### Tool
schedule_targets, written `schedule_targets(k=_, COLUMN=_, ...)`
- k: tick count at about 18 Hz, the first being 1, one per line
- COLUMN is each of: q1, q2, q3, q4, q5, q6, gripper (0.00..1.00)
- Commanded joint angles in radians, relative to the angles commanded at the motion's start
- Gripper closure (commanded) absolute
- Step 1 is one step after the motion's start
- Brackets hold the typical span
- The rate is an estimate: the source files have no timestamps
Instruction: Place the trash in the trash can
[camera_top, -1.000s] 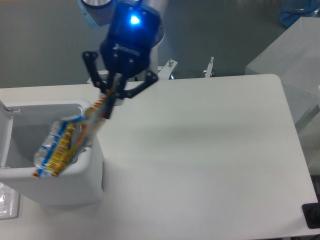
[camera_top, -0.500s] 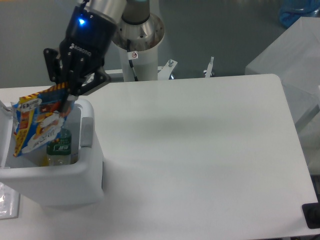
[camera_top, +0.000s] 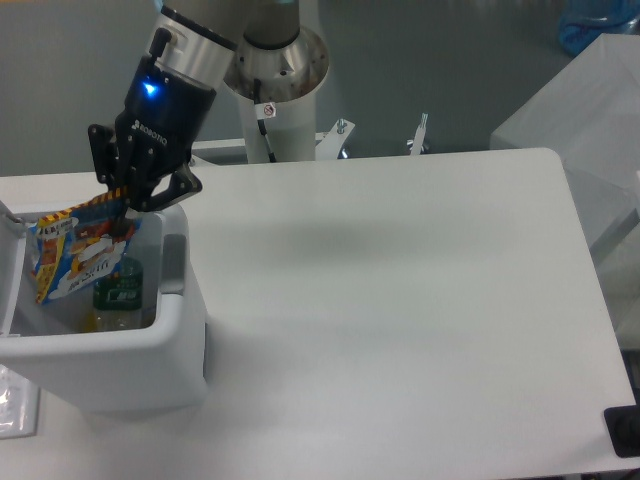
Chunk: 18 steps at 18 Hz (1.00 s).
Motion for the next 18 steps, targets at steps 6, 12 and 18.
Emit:
schedule_targets(k=6, q1=0.0, q2=0.005, q3=0.017, q4=0.002, q5=0.0, q6=0.0, gripper=0.0)
schedule_targets(k=12, q1=0.063, q2=-0.014, q3=0.15, q4=0.011, q5=0.0, q6=0.015, gripper=0.0)
schedule_targets(k=18, q1=0.27, q2=-0.116, q3=0.23, q4=0.012, q5=-0.003, q6=0.02, gripper=0.0)
